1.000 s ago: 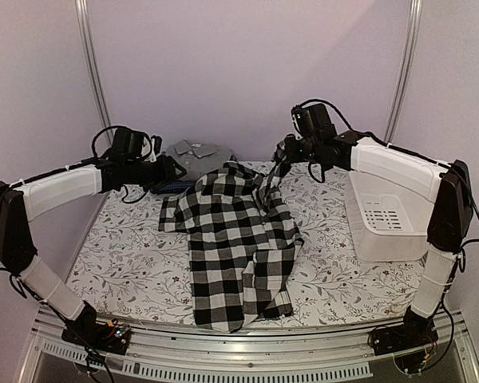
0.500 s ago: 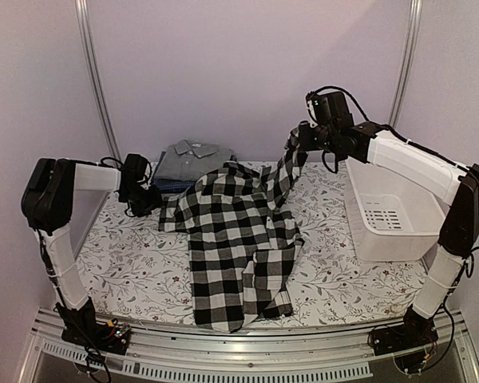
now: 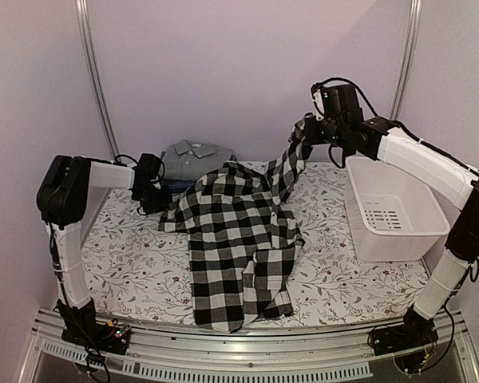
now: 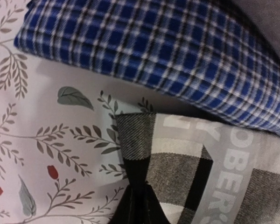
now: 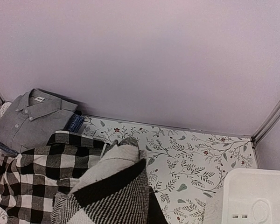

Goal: Fold and stack the long sleeve shirts
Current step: Flatten out the crumpled shirt at the center of the board.

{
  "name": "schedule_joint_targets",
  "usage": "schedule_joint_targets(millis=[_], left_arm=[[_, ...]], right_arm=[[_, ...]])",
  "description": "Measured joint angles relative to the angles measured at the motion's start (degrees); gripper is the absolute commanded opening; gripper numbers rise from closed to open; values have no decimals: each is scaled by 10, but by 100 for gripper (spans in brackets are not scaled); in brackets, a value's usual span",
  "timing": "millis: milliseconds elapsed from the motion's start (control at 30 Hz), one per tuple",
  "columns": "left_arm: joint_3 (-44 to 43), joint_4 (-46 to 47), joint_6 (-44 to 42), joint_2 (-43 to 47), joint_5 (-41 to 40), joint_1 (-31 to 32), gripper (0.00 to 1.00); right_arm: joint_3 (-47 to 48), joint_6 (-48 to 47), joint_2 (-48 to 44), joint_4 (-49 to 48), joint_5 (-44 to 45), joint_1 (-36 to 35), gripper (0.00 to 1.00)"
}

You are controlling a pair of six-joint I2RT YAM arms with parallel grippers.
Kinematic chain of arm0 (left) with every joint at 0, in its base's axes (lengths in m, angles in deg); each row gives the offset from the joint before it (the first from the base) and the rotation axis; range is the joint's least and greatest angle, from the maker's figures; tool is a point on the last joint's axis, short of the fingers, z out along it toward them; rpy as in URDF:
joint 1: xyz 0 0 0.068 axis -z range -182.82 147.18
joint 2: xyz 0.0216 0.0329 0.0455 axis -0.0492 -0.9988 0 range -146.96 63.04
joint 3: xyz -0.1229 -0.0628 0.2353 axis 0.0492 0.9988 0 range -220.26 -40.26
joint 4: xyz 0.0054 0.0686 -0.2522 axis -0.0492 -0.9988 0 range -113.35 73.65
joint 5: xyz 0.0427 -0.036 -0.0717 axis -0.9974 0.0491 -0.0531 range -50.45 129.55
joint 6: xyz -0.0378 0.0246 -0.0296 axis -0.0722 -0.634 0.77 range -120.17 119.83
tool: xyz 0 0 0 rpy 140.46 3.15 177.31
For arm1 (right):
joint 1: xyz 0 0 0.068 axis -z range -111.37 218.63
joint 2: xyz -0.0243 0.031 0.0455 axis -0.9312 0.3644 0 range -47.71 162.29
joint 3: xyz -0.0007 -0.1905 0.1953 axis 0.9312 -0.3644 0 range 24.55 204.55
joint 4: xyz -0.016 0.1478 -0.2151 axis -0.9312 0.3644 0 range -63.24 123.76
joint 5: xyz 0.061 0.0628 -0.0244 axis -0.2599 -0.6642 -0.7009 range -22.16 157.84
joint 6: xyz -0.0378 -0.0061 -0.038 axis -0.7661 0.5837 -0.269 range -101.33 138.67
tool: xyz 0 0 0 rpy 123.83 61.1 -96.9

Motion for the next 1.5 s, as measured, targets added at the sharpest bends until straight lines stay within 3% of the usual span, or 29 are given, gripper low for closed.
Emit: schedule_joint_targets(millis=[133, 267, 400, 500, 600, 700, 800, 1033, 1267, 1500], left_arm=[[22, -8, -2, 40, -28, 10, 0], [43, -37, -15, 150, -74, 12, 0], [40, -61, -33, 265, -116, 10, 0], [21, -83, -50, 299, -135, 8, 4], [-3, -106, -65, 286, -137, 5, 16], [-10, -122, -73, 253, -133, 4, 45], [3, -137, -75, 238, -123, 4, 61], [77, -139, -50, 293, -94, 24, 63], [255, -129, 36, 410, -54, 139, 62], [355, -129, 132, 473, -38, 256, 62]], right_arm=[[4, -14, -1, 10, 14, 0, 0], [14, -35, -7, 23, 41, 5, 0], [33, -52, -19, 38, 54, 45, 0], [49, -69, -21, 41, 64, 89, 0], [64, -84, -11, 45, 73, 114, 17], [91, -93, 19, 56, 68, 120, 53], [118, -88, 56, 80, 48, 113, 68], [118, -51, 83, 150, 15, 48, 82], [44, 31, 62, 180, -31, -68, 85], [-31, 100, 58, 207, -45, -40, 83]])
